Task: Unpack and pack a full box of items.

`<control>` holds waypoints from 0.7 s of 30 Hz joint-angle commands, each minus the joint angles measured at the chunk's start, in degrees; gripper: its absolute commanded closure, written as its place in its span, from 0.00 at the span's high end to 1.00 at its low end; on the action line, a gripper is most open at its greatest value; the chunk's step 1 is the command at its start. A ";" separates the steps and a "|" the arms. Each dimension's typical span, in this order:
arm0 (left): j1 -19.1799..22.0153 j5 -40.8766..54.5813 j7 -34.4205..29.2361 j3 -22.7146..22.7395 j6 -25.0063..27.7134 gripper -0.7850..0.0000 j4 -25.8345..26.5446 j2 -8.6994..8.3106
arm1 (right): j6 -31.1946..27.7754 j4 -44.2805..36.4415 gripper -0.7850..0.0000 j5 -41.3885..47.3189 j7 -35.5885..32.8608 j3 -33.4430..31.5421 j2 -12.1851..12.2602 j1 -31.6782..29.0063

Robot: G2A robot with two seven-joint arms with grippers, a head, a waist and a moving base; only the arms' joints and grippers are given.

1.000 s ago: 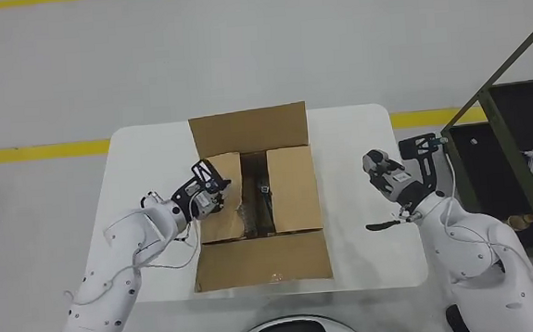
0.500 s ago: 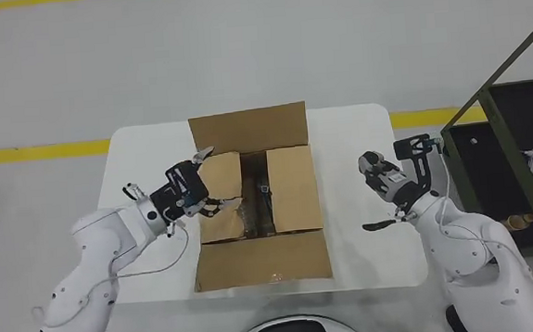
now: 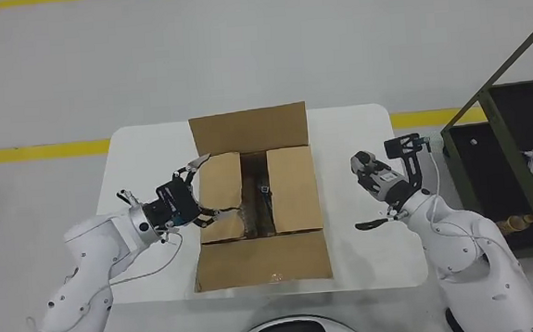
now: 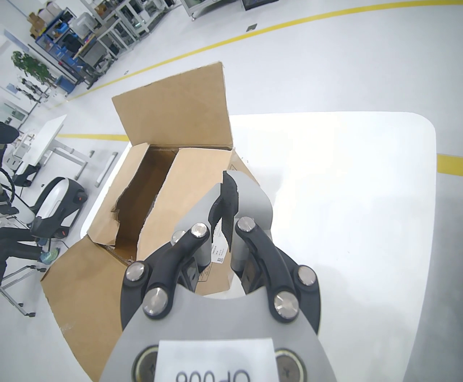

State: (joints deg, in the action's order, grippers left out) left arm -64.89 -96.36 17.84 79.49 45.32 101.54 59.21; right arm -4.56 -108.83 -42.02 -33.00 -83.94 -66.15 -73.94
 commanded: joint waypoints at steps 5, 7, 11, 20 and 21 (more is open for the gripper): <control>-1.24 7.60 -3.46 0.86 -0.36 1.00 -1.66 0.20 | 0.16 0.23 0.00 0.01 -0.41 0.55 0.01 0.30; -1.32 14.67 -9.49 2.07 -1.46 1.00 -1.81 0.37 | 0.19 0.31 0.00 -0.01 -0.50 0.62 0.03 0.31; -2.08 20.62 -18.61 4.21 -2.88 1.00 0.77 0.22 | 0.20 0.31 0.00 0.08 -0.80 0.84 0.06 0.15; -9.27 33.55 -35.19 12.81 -7.33 1.00 7.99 -0.63 | -0.05 0.87 0.00 0.53 -1.24 1.55 0.08 0.64; -10.17 34.17 -35.73 13.73 -6.80 1.00 8.74 -0.76 | -0.14 0.97 0.00 0.58 -1.27 1.67 0.08 0.75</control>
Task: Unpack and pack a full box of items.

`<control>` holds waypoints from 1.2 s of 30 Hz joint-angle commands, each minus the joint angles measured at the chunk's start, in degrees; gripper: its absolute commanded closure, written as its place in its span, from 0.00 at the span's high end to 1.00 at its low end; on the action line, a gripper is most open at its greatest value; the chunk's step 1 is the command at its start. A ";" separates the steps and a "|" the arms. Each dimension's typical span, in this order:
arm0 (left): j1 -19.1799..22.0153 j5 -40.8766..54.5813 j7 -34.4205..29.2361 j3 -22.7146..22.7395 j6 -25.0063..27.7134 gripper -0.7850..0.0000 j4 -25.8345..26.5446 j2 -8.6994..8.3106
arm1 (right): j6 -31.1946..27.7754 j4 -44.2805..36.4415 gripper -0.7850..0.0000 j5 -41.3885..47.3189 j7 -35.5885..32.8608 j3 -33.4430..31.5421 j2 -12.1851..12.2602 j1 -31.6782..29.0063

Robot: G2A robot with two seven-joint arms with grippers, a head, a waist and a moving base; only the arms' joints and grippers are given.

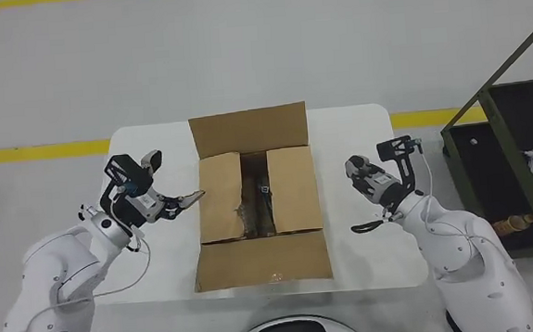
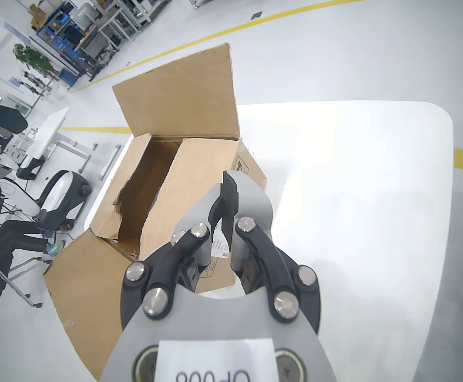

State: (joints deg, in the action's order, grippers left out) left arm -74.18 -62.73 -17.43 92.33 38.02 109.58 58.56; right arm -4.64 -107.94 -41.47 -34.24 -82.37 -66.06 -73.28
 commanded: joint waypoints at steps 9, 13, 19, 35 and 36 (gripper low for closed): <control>-9.83 -3.98 1.17 6.92 8.06 1.00 4.57 -1.13 | -0.93 1.73 0.00 0.70 -0.16 1.47 -0.08 1.90; -11.81 -7.86 6.05 9.10 13.47 1.00 4.20 -1.57 | -1.37 2.35 0.00 0.88 -0.27 1.74 -0.06 2.37; -14.82 -14.59 13.38 12.73 19.25 1.00 2.40 -2.22 | -1.90 3.08 0.00 1.12 -0.72 1.84 0.02 2.83; -15.62 -19.68 16.84 13.37 19.98 1.00 2.82 -2.53 | -2.03 3.55 0.00 1.29 -1.09 2.49 0.12 4.07; -15.67 -19.73 16.75 13.15 19.55 1.00 3.03 -2.51 | -2.03 3.57 0.00 1.30 -1.09 2.48 0.13 4.14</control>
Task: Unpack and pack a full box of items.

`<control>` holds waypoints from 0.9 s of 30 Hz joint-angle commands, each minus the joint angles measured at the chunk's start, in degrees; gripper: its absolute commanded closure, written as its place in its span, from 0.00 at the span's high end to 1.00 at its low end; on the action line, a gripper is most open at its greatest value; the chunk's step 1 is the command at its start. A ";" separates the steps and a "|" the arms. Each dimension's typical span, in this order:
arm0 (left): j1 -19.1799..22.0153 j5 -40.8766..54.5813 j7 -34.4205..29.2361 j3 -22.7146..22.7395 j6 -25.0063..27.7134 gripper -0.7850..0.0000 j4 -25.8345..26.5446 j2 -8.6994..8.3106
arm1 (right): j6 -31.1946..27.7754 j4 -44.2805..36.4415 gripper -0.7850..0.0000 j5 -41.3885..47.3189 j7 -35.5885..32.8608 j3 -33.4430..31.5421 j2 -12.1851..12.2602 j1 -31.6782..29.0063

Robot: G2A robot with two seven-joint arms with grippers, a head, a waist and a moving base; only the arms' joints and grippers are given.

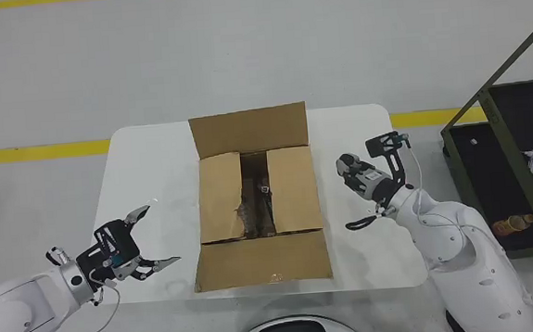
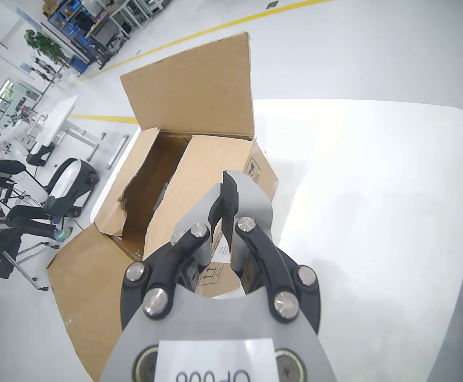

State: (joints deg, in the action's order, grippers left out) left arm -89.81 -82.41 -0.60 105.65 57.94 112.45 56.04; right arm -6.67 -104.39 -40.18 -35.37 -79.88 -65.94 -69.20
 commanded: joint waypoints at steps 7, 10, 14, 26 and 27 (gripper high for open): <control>-2.12 -4.16 -0.40 0.01 0.06 1.00 -0.20 -0.67 | 0.07 -0.49 0.00 0.08 0.19 -1.16 0.23 -1.12; -4.77 -8.90 1.14 0.69 0.06 1.00 -0.32 -1.39 | 0.21 -0.91 0.00 0.12 0.19 -1.51 0.32 -1.98; -7.93 -13.48 5.31 1.45 0.06 1.00 -1.29 -2.18 | 0.14 -0.99 0.00 0.23 -0.02 -1.60 0.39 -2.31; -10.43 -24.25 17.13 -5.04 -4.09 1.00 -3.05 -2.95 | 0.36 -0.49 0.00 0.26 -0.67 -0.62 0.44 -1.52; -10.12 -25.21 18.12 -5.92 -4.35 1.00 -3.44 -3.03 | 0.35 -0.52 0.00 0.27 -0.71 -0.58 0.44 -1.52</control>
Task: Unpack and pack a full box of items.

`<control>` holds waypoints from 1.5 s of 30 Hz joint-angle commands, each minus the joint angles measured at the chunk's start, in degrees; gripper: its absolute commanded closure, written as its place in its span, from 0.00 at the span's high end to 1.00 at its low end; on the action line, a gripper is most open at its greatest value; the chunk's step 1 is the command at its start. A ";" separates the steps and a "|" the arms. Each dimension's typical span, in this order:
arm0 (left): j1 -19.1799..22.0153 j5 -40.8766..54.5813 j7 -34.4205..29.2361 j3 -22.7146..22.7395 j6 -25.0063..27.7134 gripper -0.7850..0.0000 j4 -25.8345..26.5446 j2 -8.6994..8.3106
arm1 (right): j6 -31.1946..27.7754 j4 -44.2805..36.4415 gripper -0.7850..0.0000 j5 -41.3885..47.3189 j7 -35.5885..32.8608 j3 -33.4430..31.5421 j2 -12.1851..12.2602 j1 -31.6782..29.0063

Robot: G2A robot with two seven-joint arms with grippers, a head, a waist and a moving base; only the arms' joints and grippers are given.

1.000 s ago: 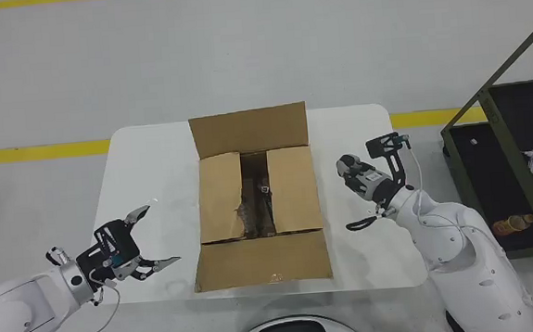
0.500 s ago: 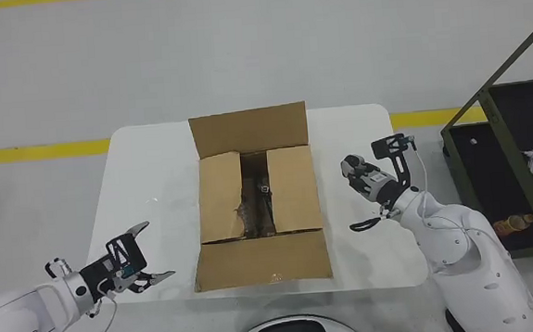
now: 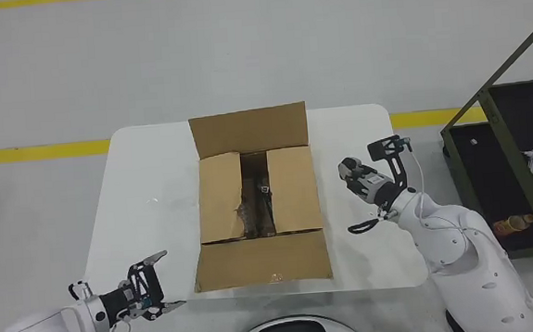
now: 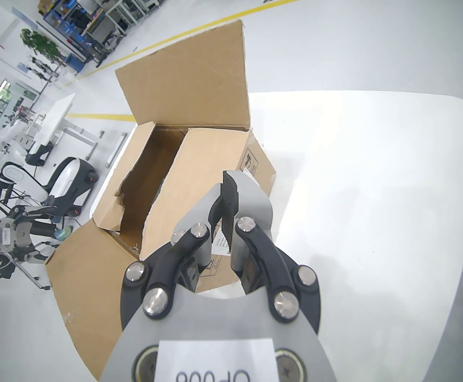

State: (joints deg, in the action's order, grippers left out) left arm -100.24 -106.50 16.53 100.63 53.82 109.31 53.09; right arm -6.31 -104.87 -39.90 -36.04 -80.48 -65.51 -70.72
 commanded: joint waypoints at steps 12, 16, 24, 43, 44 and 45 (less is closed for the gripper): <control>5.82 -11.32 9.71 -9.46 -6.36 1.00 -2.44 -0.92 | 0.43 -1.03 0.00 -0.11 -0.20 -1.05 0.29 -0.89; 7.68 -12.21 9.62 -11.34 -8.88 1.00 -3.13 -0.89 | 0.69 -1.48 0.00 -0.15 -0.16 -1.34 0.37 -1.52; 9.57 -9.33 7.38 -13.23 -13.13 0.75 -4.73 -0.53 | 0.95 -2.20 0.00 -0.04 -0.05 -1.85 0.51 -2.23; 10.91 0.14 6.93 -14.72 -6.78 0.00 -3.76 -0.74 | 1.10 -3.41 0.00 0.42 -0.57 -3.11 0.86 -2.78; 11.14 1.65 6.90 -14.72 -6.21 0.00 -4.00 -0.71 | 1.14 -3.56 0.00 0.39 -0.56 -3.37 0.90 -2.90; 11.46 3.32 7.06 -14.77 -5.31 0.00 -4.06 -0.68 | 1.26 -3.67 0.00 0.37 -0.55 -3.70 0.95 -3.08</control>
State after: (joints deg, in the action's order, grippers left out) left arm -89.06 -104.96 23.43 85.89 47.70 105.35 52.39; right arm -5.15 -108.45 -39.50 -36.60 -83.91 -64.60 -73.65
